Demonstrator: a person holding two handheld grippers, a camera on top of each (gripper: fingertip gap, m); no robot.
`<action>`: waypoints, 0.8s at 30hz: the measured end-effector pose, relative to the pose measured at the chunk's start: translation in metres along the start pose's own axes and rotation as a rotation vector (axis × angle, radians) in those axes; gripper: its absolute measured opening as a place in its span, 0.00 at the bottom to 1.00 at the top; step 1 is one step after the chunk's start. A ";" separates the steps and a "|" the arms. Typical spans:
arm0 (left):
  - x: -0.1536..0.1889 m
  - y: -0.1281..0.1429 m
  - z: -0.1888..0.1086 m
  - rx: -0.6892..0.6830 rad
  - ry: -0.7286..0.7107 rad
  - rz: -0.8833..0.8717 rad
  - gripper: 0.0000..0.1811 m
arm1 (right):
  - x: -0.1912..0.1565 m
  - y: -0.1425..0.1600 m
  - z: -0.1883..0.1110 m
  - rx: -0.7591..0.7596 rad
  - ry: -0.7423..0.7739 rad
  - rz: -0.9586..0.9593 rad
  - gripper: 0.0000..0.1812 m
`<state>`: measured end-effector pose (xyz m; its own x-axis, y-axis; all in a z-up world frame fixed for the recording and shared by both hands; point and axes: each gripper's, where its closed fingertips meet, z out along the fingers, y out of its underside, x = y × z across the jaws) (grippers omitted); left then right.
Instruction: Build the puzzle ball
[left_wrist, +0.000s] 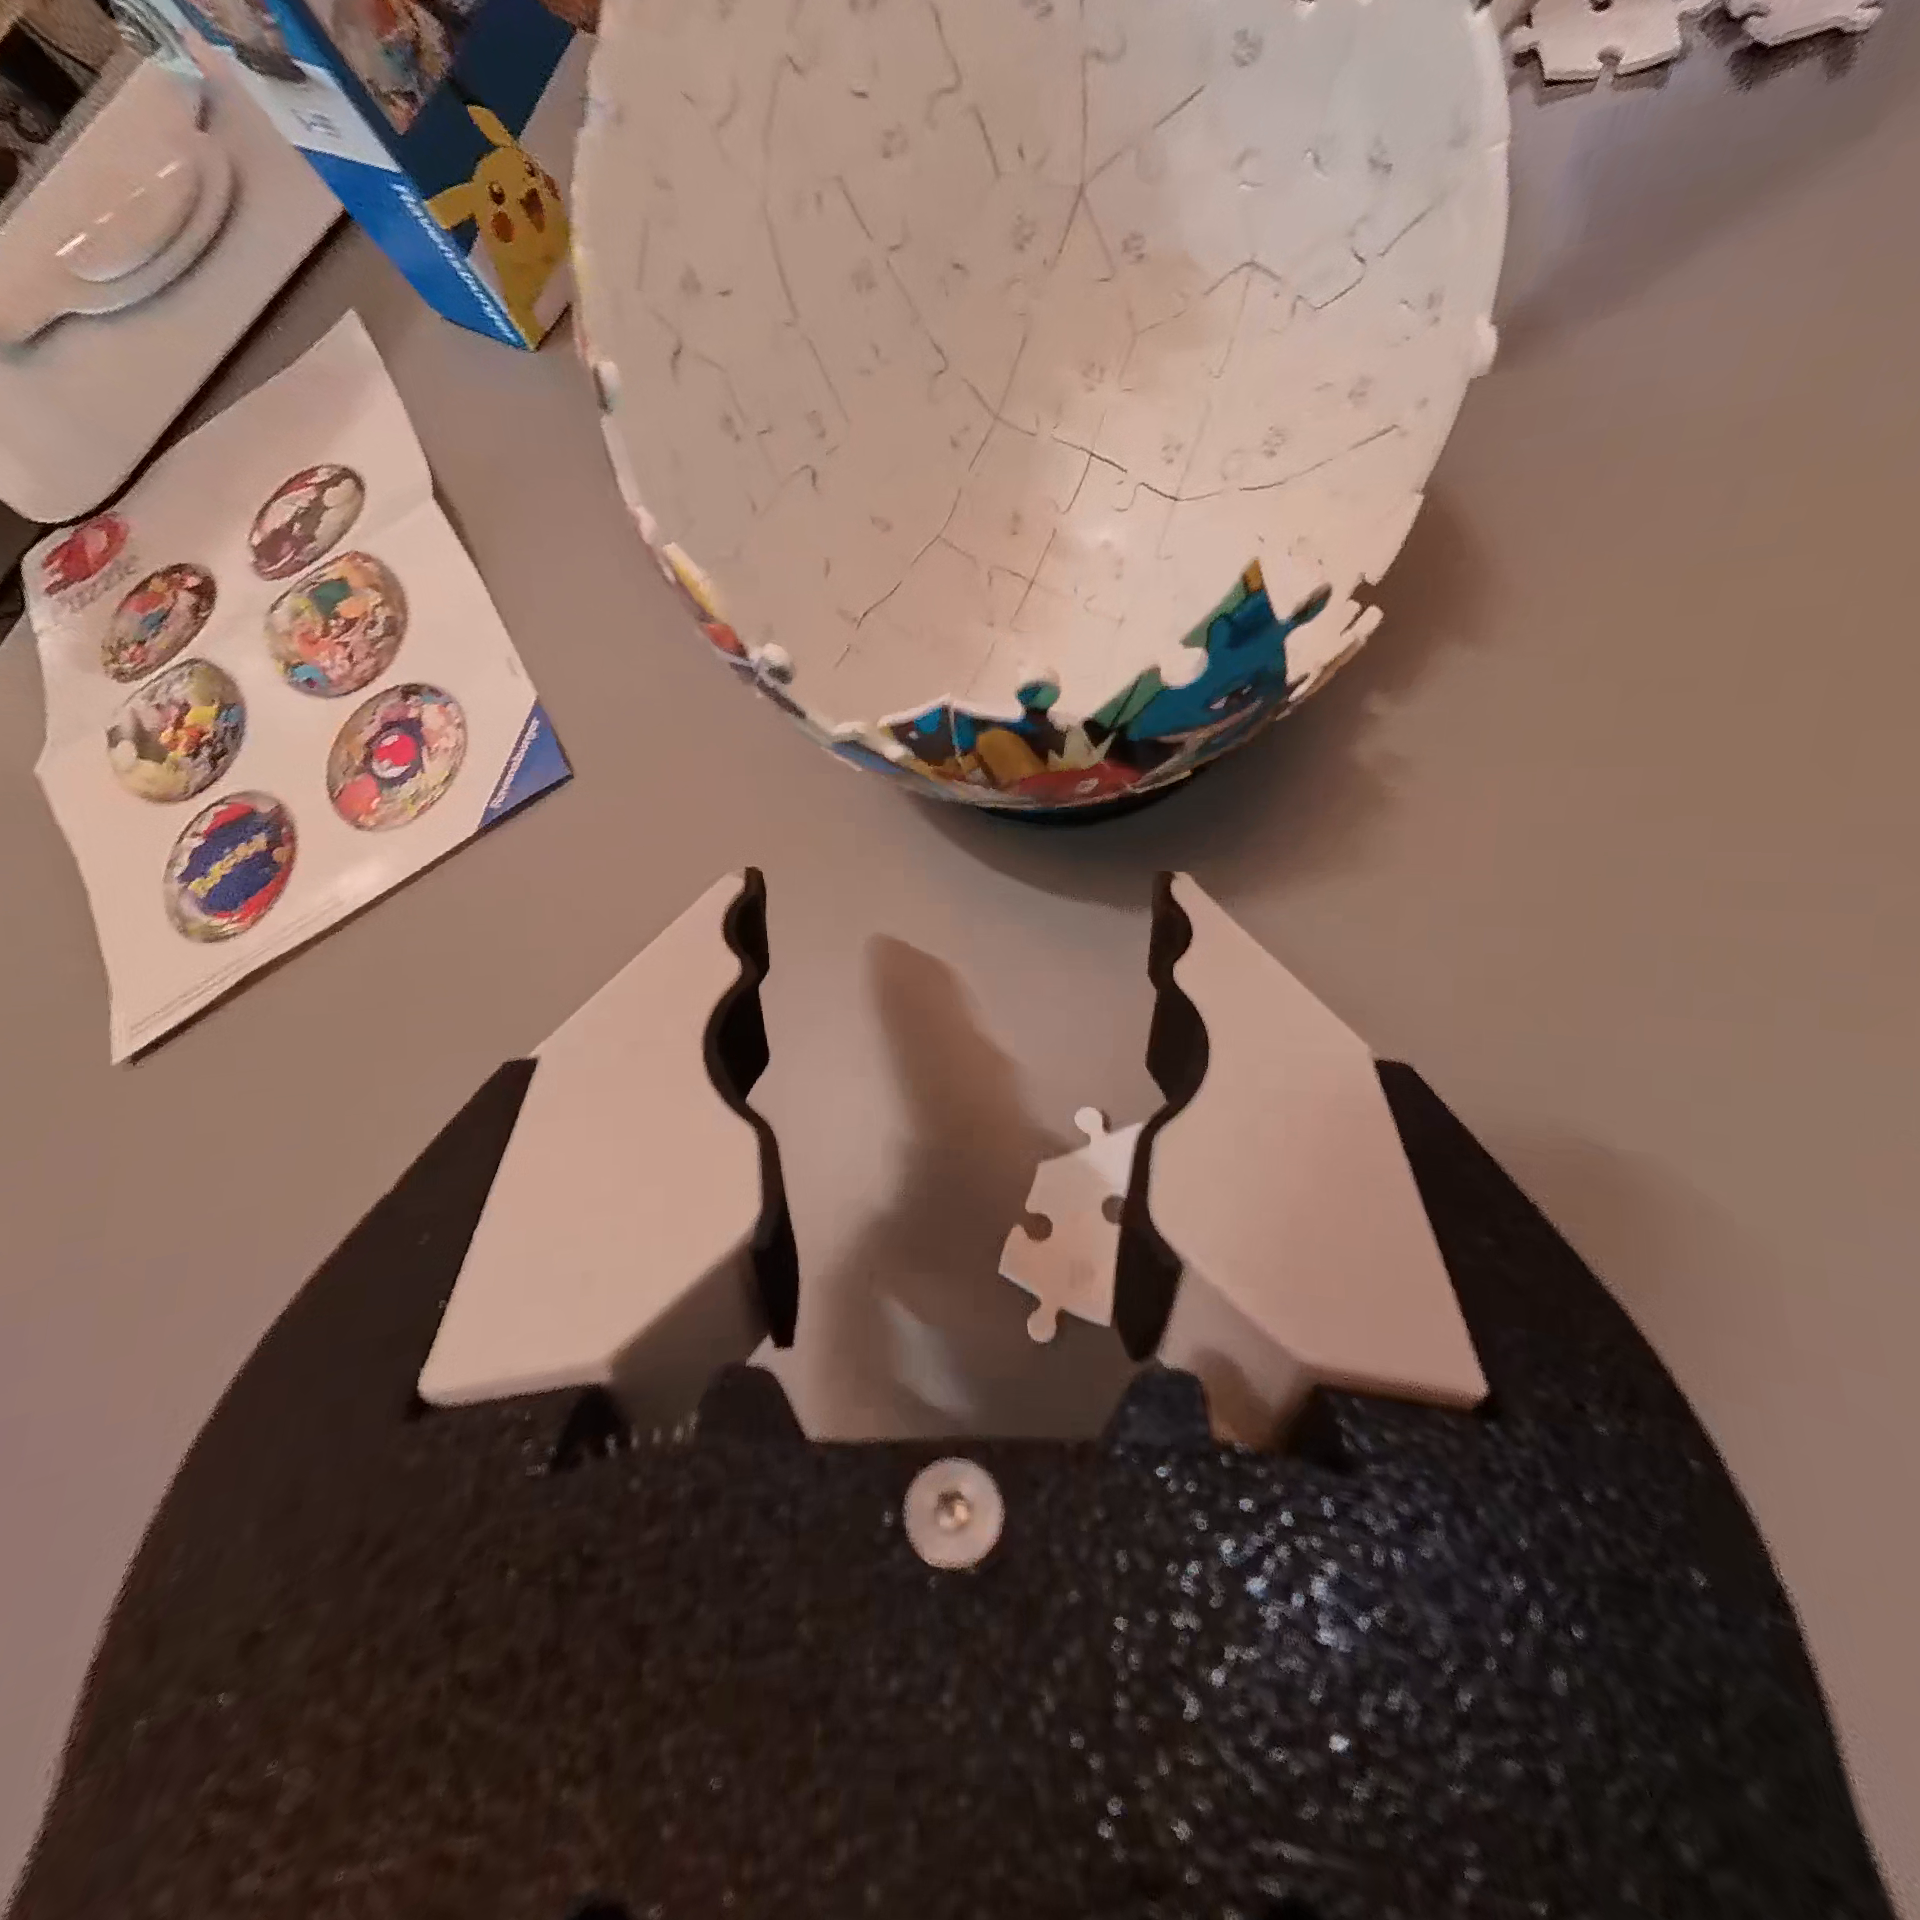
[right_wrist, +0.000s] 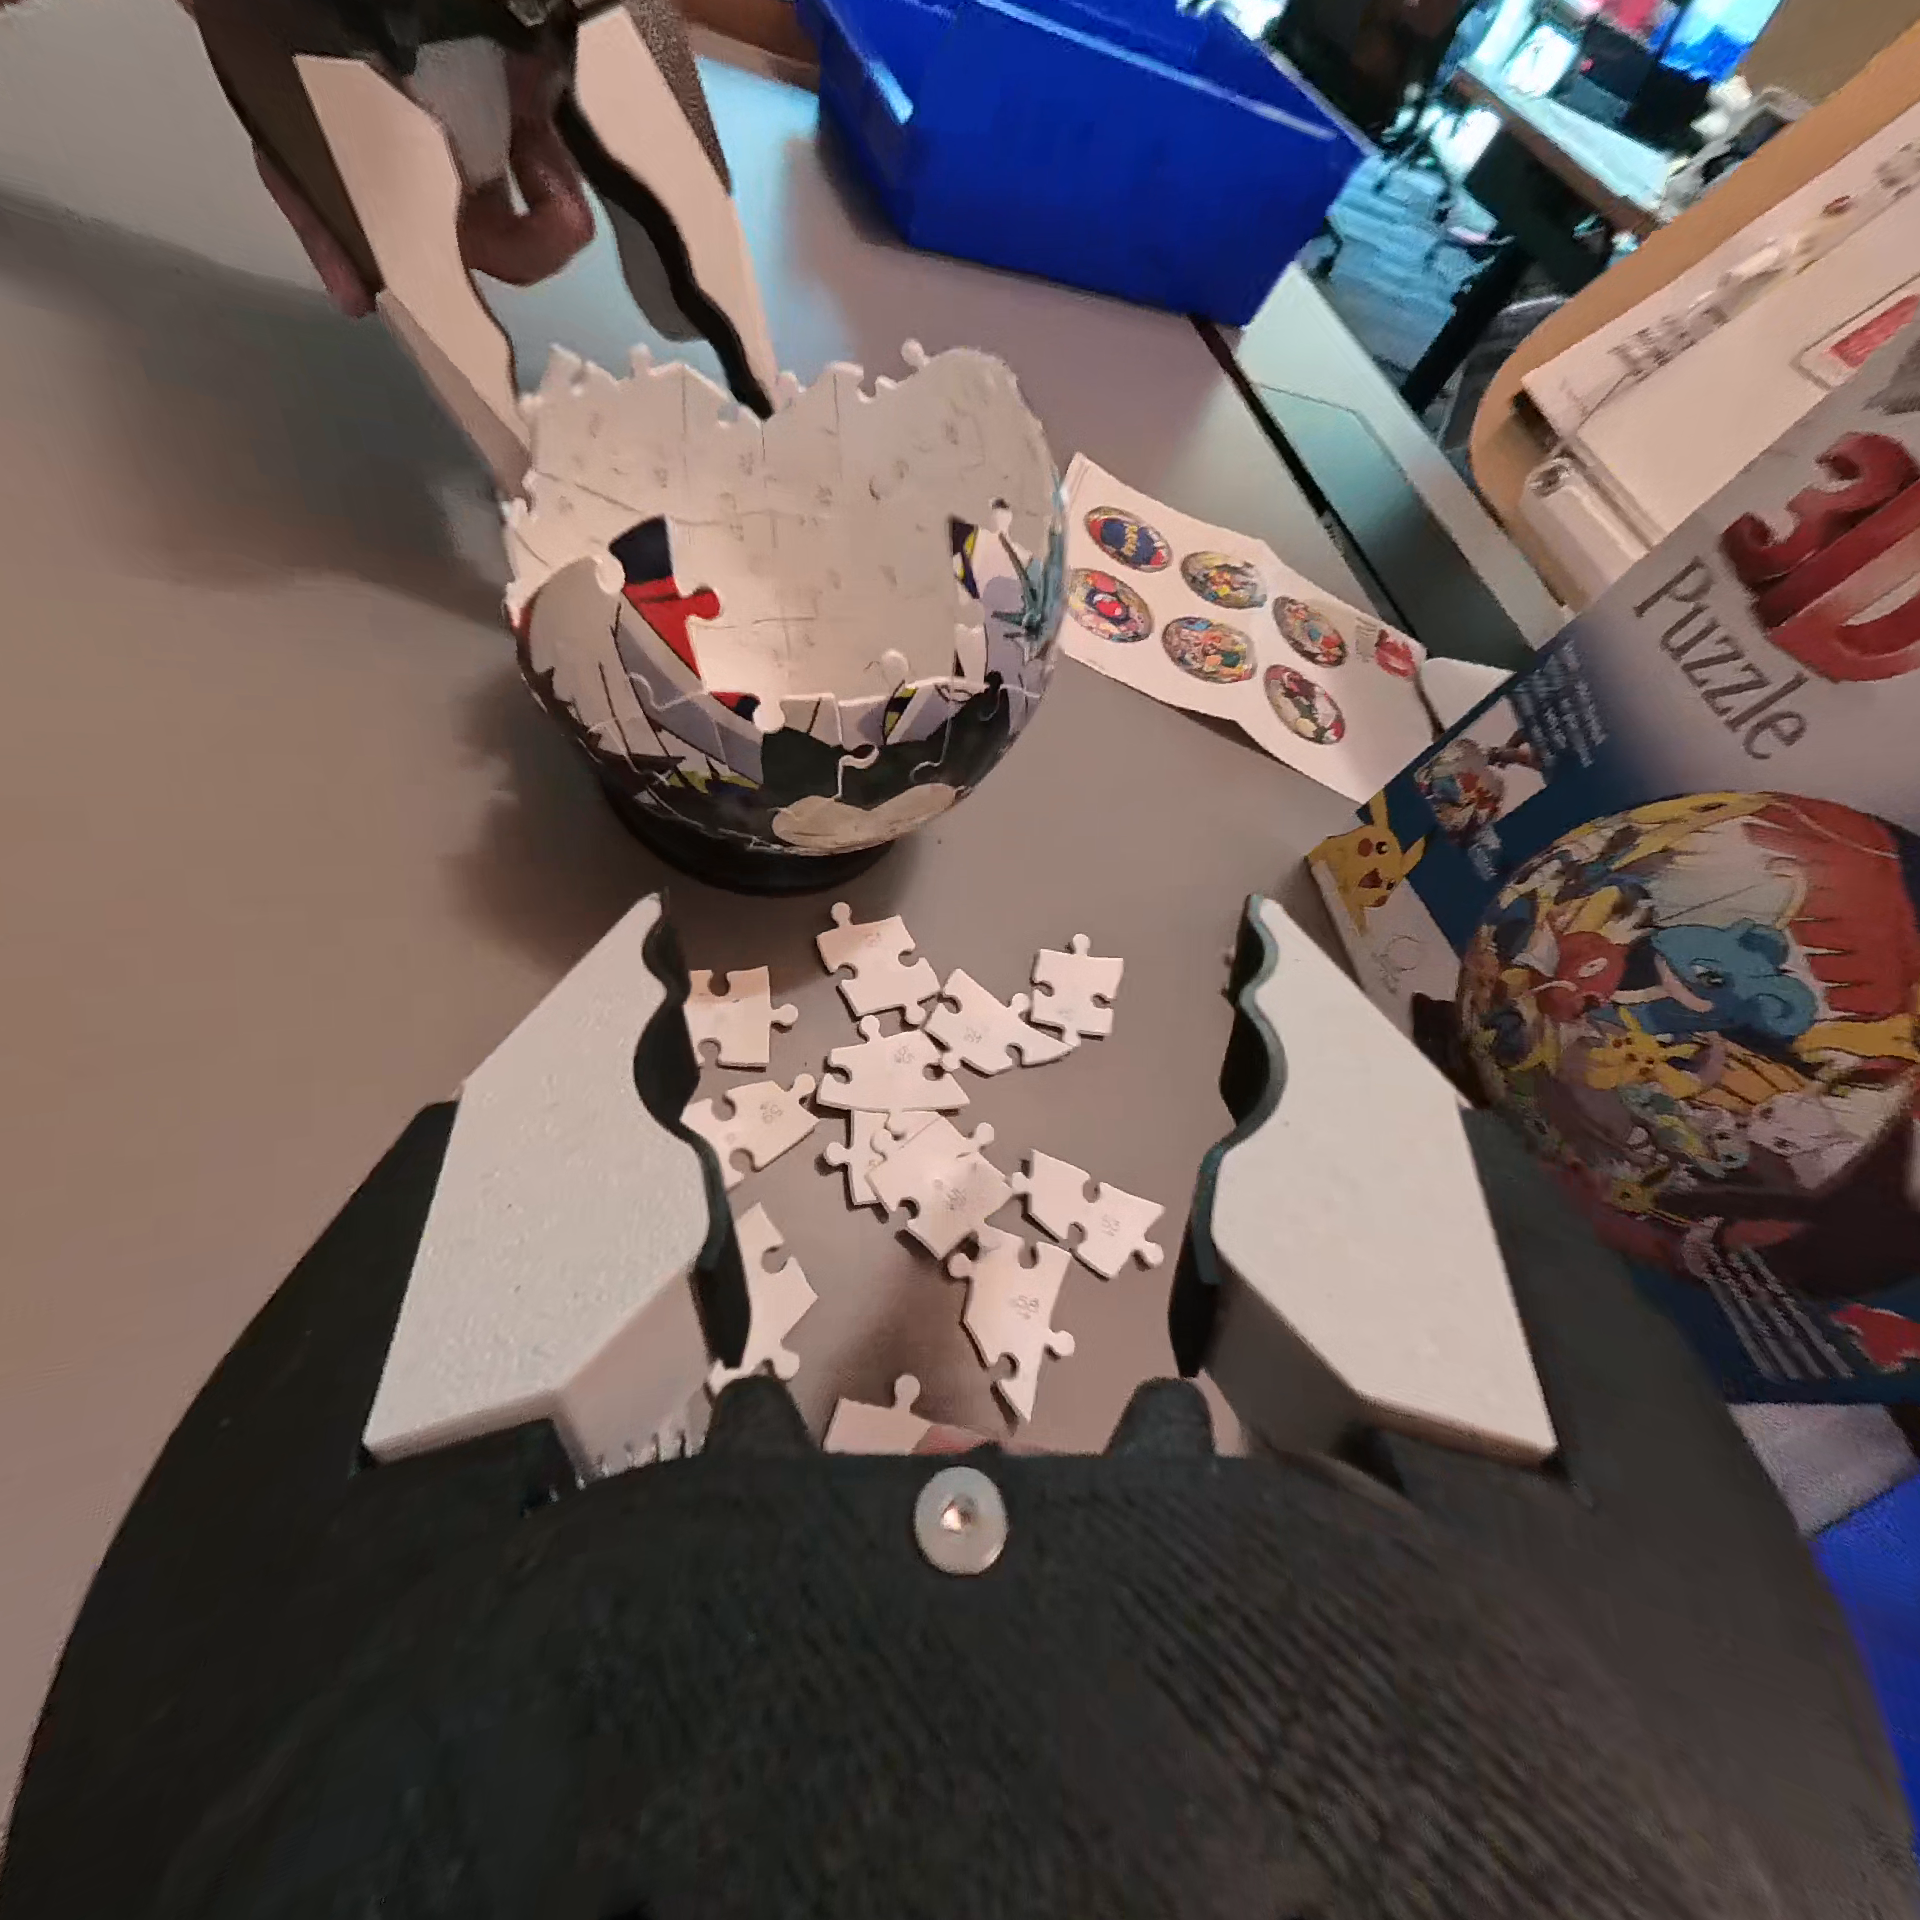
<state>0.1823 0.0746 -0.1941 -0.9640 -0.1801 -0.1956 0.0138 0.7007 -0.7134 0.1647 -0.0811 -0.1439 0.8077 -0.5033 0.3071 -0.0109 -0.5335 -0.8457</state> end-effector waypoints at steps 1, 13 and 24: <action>0.001 0.000 0.003 -0.002 0.012 -0.005 0.40 | -0.003 0.001 0.004 -0.002 -0.041 0.007 0.57; -0.002 -0.017 0.010 0.015 0.125 -0.020 0.36 | -0.029 -0.007 0.068 0.005 -0.431 -0.081 0.61; -0.040 -0.024 0.024 -0.017 0.085 0.317 0.40 | -0.014 -0.018 0.077 0.088 -0.048 -0.352 0.65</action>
<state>0.2266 0.0489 -0.1852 -0.9310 0.1067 -0.3490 0.3134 0.7239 -0.6147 0.1987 -0.0121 -0.1671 0.7800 -0.2654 0.5667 0.3216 -0.6069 -0.7268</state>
